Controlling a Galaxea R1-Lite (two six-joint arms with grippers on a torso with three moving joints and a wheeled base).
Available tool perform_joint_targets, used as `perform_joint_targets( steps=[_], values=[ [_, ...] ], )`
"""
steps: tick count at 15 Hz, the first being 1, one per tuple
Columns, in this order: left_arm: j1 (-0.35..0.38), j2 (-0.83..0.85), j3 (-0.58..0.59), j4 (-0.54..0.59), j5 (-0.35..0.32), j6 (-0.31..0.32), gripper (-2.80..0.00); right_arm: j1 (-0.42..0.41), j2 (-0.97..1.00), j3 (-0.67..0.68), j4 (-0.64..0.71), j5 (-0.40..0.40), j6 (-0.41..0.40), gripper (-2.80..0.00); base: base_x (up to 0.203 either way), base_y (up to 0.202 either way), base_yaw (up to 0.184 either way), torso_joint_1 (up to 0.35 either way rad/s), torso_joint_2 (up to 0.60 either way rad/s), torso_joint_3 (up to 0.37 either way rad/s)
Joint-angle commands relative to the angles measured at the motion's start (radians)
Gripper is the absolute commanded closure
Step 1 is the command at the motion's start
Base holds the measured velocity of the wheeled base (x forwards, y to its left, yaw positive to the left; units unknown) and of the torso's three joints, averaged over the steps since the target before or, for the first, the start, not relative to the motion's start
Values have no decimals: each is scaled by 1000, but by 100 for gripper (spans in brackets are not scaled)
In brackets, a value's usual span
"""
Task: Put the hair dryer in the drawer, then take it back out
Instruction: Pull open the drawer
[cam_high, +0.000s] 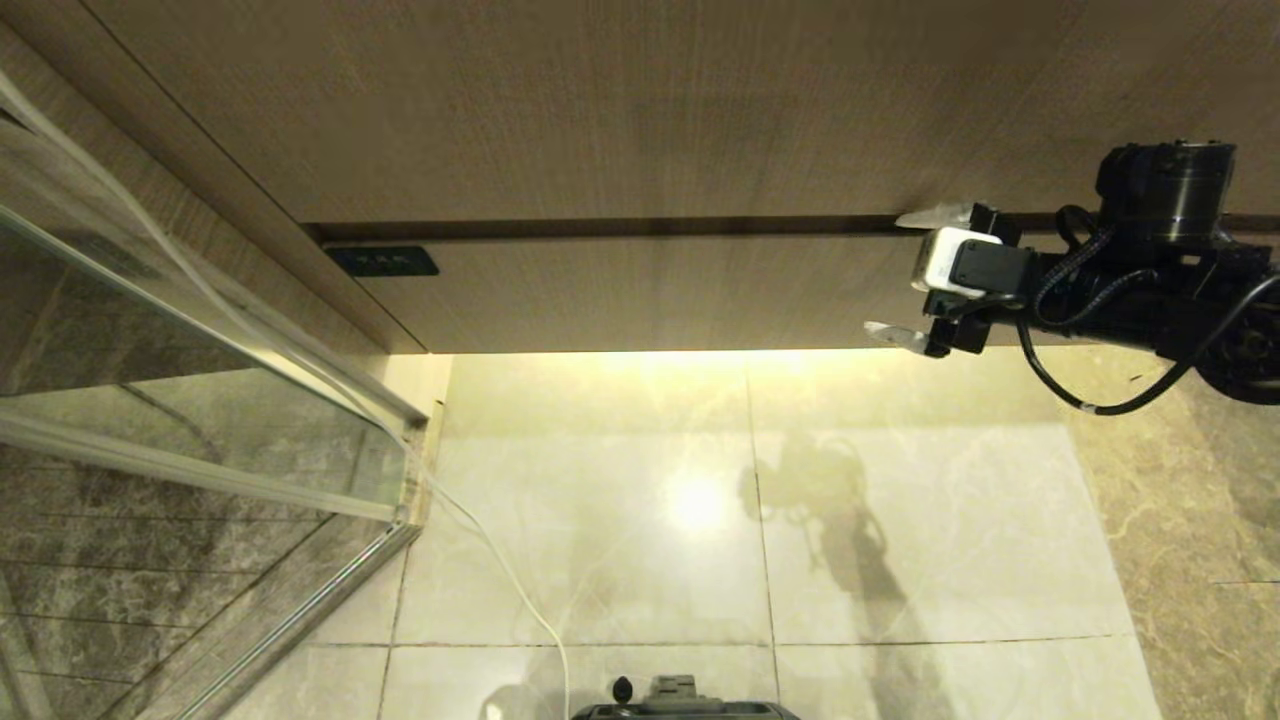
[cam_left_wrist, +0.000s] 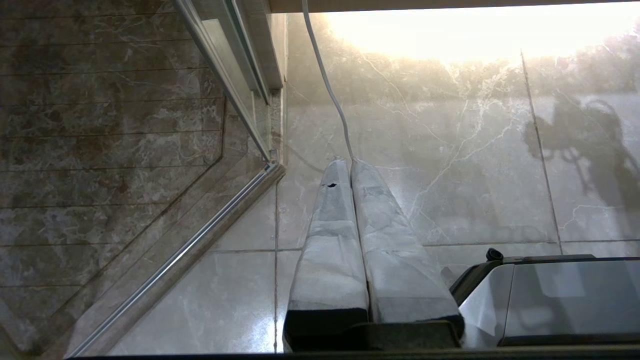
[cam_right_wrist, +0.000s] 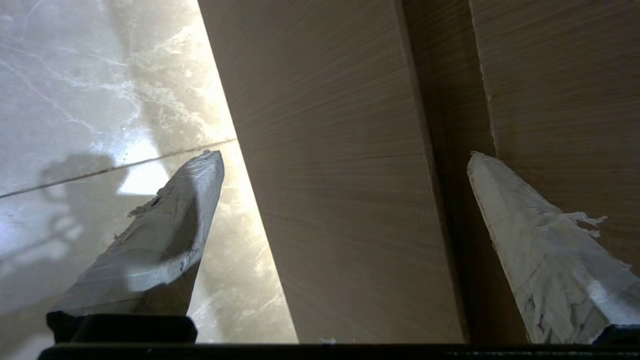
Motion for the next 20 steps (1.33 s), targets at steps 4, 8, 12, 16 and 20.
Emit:
perform_joint_targets(
  steps=[4, 8, 12, 16, 20],
  values=[
    [0, 0, 1, 0, 0, 0, 0, -1, 70, -58, -4, 3, -5, -280, 0, 0, 0, 0, 0, 0],
    [-1, 0, 0, 0, 0, 0, 0, -3, 98, -72, -2, 0, -4, -280, 0, 0, 0, 0, 0, 0],
    [0, 0, 2, 0, 0, 0, 0, -5, 137, -94, 2, -23, 1, -280, 0, 0, 0, 0, 0, 0],
    [-1, 0, 2, 0, 0, 0, 0, -12, 144, -106, 70, -39, 50, -280, 0, 0, 0, 0, 0, 0],
    [0, 0, 1, 0, 0, 0, 0, -42, 133, -127, 232, -136, 66, -280, 0, 0, 0, 0, 0, 0]
  ],
)
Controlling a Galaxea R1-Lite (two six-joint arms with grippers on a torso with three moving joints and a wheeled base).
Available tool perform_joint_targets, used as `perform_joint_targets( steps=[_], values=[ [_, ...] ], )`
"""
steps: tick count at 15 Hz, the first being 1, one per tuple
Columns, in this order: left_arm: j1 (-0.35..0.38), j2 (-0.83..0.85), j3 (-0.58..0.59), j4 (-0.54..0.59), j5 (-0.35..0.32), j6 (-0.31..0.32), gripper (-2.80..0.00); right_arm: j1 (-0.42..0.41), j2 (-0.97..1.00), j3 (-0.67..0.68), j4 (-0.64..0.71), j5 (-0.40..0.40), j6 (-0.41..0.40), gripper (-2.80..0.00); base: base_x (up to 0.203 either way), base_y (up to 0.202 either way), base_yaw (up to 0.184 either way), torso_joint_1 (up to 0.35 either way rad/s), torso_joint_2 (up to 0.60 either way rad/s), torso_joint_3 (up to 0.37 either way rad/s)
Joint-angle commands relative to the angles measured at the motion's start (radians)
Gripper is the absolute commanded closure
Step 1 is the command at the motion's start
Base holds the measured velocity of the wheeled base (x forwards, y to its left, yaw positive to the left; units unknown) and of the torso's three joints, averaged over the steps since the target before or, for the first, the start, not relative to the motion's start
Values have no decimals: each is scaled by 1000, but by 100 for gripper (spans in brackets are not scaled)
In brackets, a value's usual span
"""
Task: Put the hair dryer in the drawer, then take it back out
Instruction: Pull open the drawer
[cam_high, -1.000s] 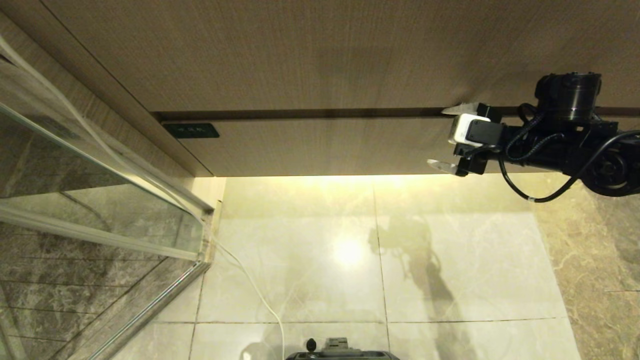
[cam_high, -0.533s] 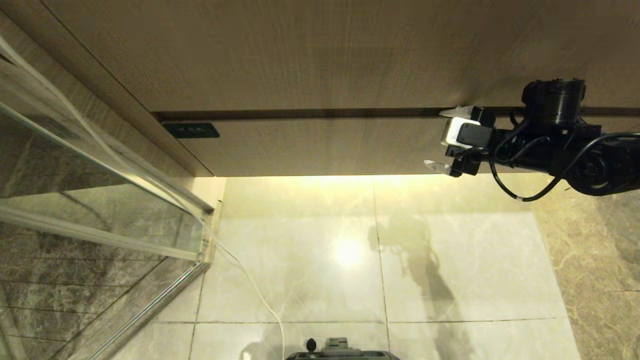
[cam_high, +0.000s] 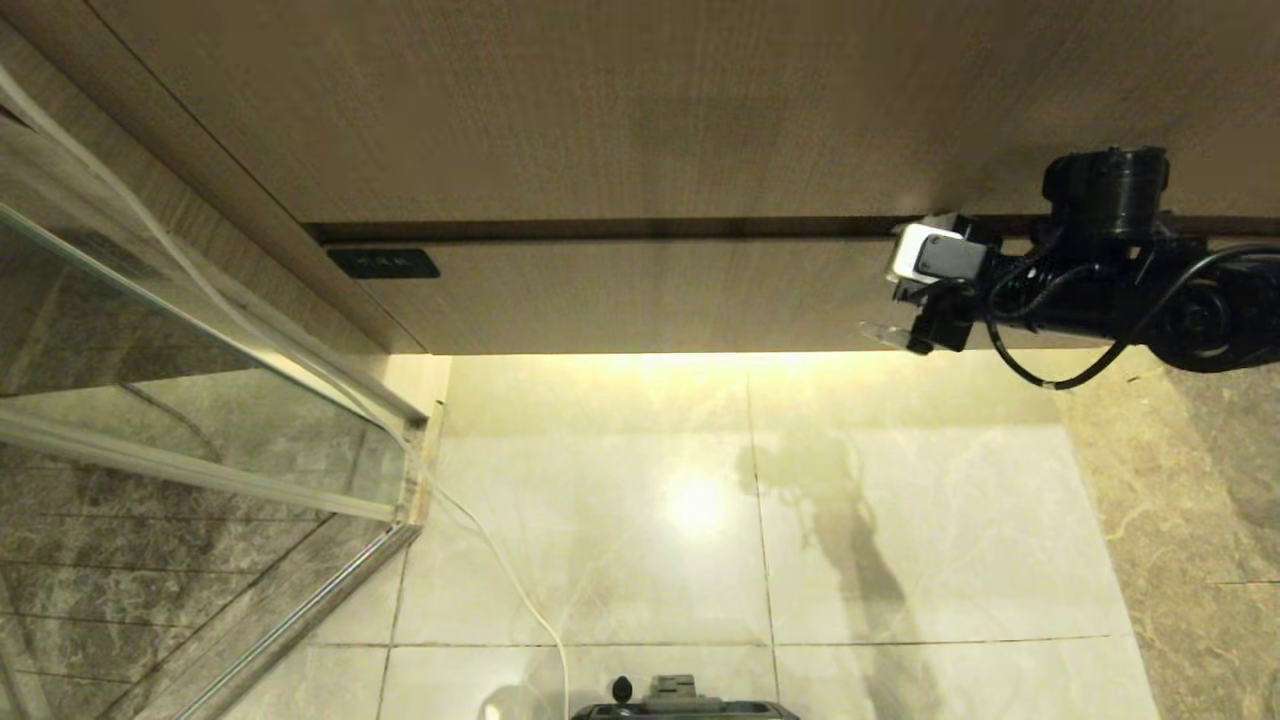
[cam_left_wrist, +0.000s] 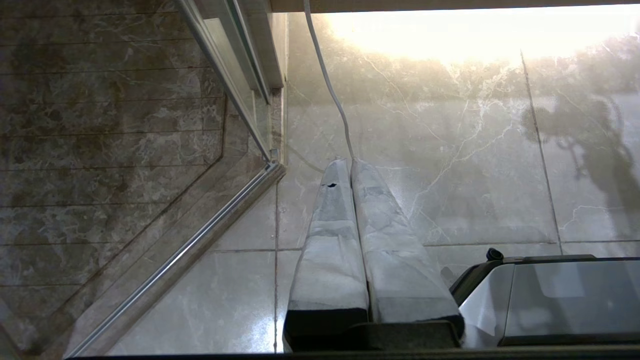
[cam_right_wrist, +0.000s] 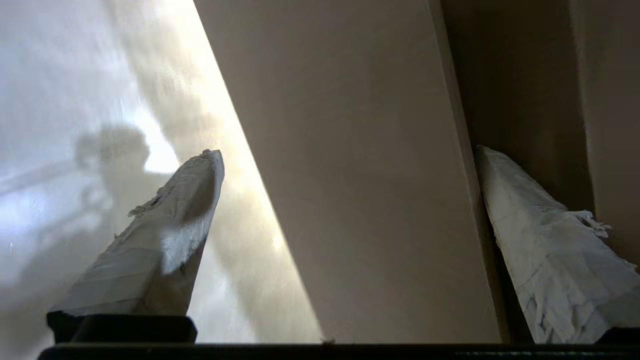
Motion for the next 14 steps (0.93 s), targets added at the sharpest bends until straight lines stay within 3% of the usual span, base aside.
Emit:
perform_joint_targets(
  steps=[1, 6, 14],
  values=[
    [1, 0, 2, -1, 0, 0, 0, -9, 0, -1, 85, -24, 13, -280, 0, 0, 0, 0, 0, 0],
    [1, 0, 2, -1, 0, 0, 0, -10, -16, 12, 132, -98, 89, -280, 0, 0, 0, 0, 0, 0],
    [-1, 0, 1, -1, 0, 0, 0, -10, -143, 112, 220, -122, 89, -280, 0, 0, 0, 0, 0, 0]
  ],
)
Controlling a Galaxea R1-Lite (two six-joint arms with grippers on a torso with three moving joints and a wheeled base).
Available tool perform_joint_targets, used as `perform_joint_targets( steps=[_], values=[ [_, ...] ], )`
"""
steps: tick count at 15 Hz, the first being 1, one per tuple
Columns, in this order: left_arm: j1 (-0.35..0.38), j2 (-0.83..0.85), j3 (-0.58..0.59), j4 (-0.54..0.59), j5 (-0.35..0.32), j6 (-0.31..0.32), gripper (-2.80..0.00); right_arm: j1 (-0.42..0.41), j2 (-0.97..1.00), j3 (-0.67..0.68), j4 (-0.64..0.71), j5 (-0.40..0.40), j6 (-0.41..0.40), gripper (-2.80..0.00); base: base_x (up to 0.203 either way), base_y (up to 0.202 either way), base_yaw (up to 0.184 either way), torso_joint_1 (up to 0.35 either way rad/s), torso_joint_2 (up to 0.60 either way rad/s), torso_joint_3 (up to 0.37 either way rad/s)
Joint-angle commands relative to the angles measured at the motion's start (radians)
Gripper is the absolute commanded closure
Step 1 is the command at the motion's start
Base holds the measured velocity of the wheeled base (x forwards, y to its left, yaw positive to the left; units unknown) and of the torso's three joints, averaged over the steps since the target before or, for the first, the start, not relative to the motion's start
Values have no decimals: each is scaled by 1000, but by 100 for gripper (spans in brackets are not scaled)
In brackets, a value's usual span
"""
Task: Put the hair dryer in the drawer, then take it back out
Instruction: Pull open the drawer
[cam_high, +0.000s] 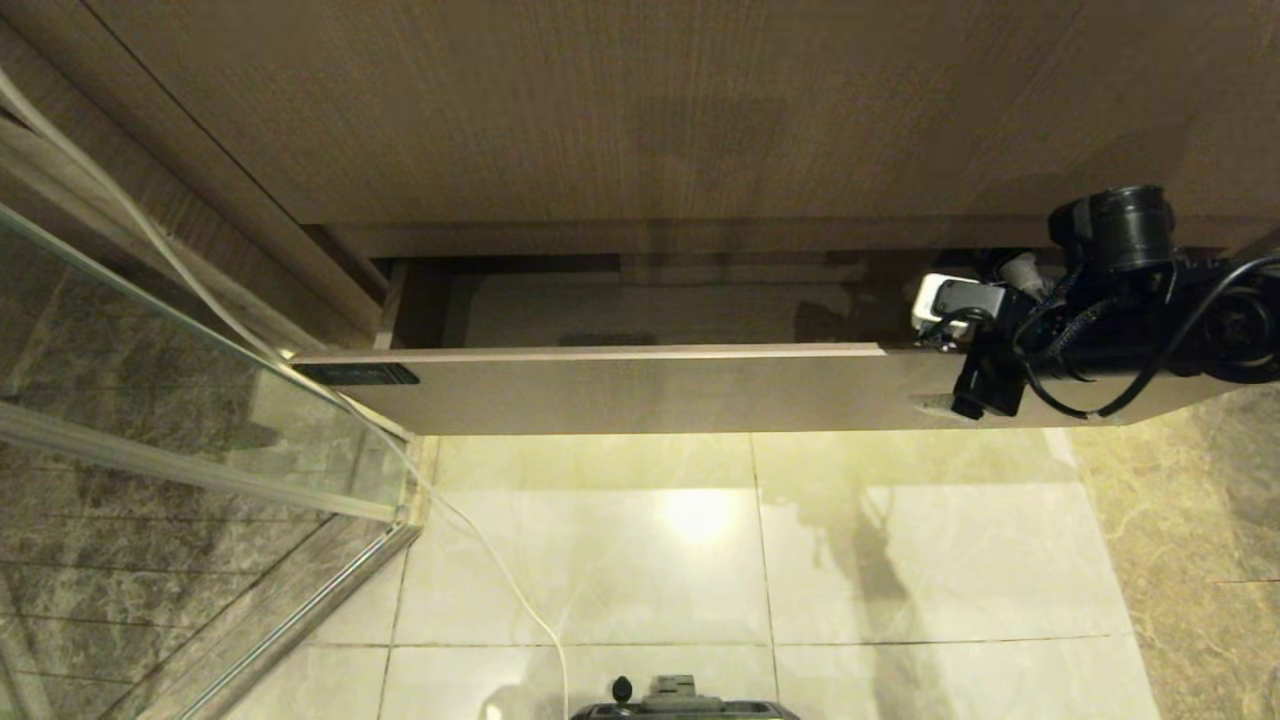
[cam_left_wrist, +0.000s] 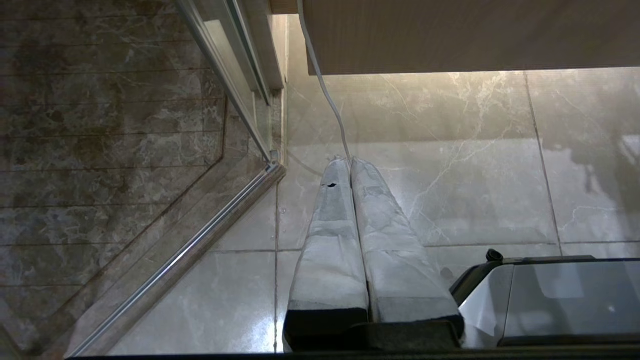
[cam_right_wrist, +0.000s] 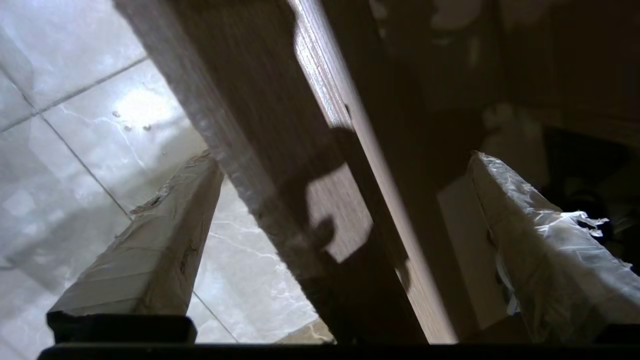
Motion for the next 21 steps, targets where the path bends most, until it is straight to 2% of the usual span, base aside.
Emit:
perform_joint_targets(
  steps=[1, 7, 14, 15, 17, 21],
  values=[
    [0, 0, 2, 0, 0, 0, 0, 0, -98, 71, 18, 4, -6, -280, 0, 0, 0, 0, 0, 0],
    [-1, 0, 2, 0, 0, 0, 0, -4, -324, 170, 125, 4, -1, -280, 0, 0, 0, 0, 0, 0],
    [0, 0, 2, 0, 0, 0, 0, -39, -653, 344, 175, 1, -1, -280, 0, 0, 0, 0, 0, 0],
    [-1, 0, 1, 0, 0, 0, 0, -57, -716, 364, 199, -1, 0, 0, 0, 0, 0, 0, 0, 0],
    [-1, 0, 2, 0, 0, 0, 0, -89, -811, 387, 232, -18, 9, 0, 0, 0, 0, 0, 0, 0],
    [0, 0, 2, 0, 0, 0, 0, -125, -957, 406, 301, -55, 136, 0, 0, 0, 0, 0, 0, 0]
  ],
)
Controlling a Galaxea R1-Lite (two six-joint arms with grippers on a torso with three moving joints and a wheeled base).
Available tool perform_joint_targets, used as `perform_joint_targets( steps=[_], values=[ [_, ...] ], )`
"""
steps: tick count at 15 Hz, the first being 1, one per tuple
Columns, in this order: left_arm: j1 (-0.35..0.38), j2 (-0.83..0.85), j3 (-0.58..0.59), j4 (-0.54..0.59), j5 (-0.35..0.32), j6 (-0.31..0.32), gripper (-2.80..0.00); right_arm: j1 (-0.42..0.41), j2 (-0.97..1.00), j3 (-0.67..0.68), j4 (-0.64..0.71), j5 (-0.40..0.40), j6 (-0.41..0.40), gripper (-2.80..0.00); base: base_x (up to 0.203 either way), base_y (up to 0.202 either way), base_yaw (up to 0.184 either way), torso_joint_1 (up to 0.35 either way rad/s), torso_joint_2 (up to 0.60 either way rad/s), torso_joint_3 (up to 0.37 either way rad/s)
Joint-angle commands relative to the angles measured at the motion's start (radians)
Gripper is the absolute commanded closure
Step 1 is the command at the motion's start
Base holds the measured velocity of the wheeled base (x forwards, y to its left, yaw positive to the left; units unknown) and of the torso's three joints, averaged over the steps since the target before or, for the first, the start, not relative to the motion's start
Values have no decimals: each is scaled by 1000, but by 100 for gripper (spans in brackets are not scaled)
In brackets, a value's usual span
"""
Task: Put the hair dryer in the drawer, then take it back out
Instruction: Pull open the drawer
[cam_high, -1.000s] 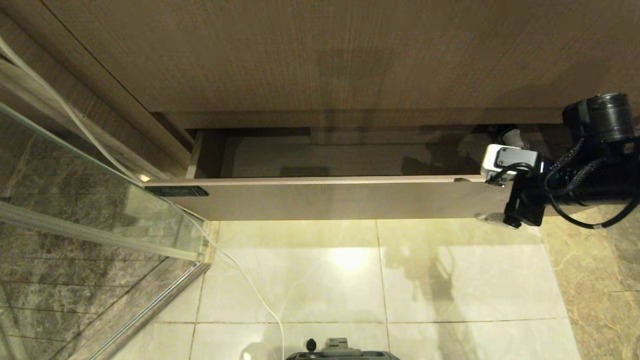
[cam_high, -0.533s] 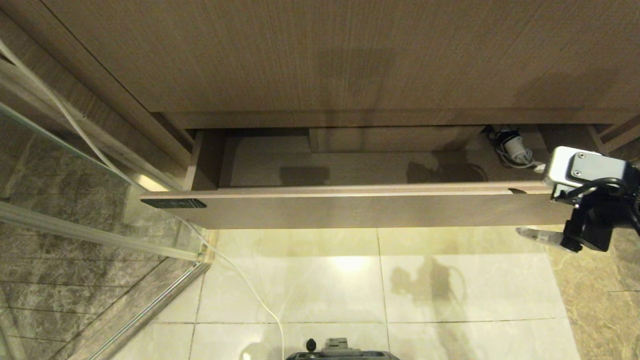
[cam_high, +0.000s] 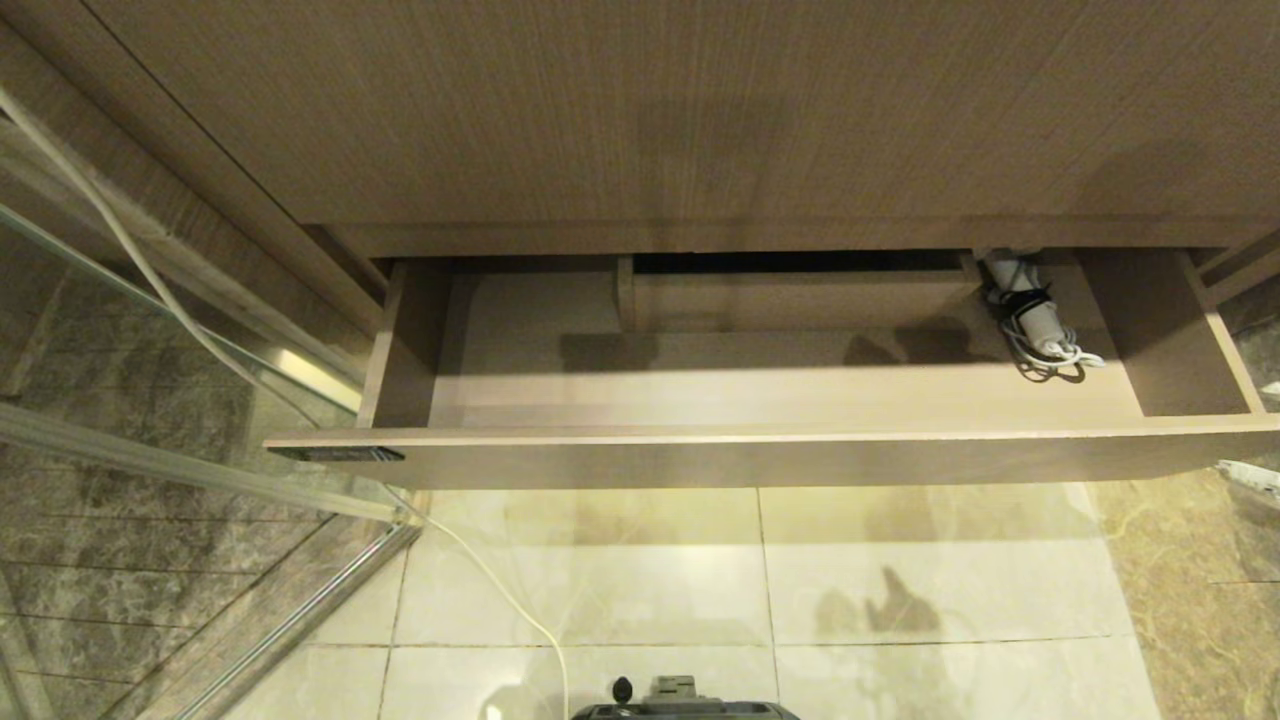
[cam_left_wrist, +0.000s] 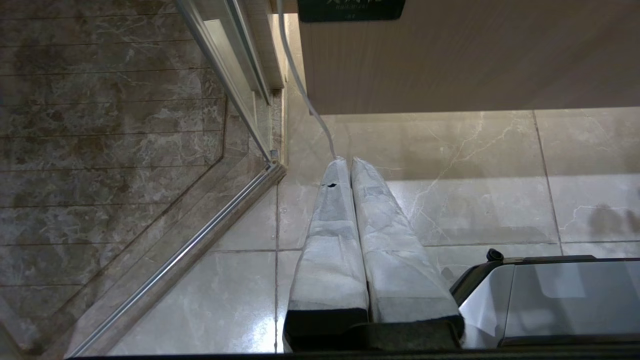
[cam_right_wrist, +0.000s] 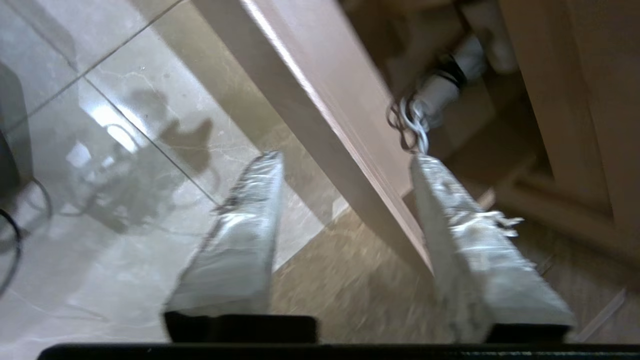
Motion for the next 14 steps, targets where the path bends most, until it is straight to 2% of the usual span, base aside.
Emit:
perform_joint_targets(
  steps=[1, 2, 4, 6, 10, 14],
  values=[
    [0, 0, 2, 0, 0, 0, 0, -22, -125, 17, 49, -33, 56, 0, 0, 0, 0, 0, 0, 0],
    [0, 0, 2, 0, 0, 0, 0, -24, -138, 18, 71, -40, 94, 0, 0, 0, 0, 0, 0, 0],
    [-1, 0, 2, 0, 0, 0, 0, -24, -182, 16, 133, -37, 244, 0, 0, 0, 0, 0, 0, 0],
    [0, 0, 2, 0, 0, 0, 0, -24, -179, -11, 206, -34, 326, 0, 0, 0, 0, 0, 0, 0],
    [-1, 0, 2, 0, 0, 0, 0, -43, 13, -44, 178, -39, 400, 0, 0, 0, 0, 0, 0, 0],
    [0, 0, 2, 0, 0, 0, 0, -124, 289, -155, 121, -41, 431, 0, 0, 0, 0, 0, 0, 0]
  ],
)
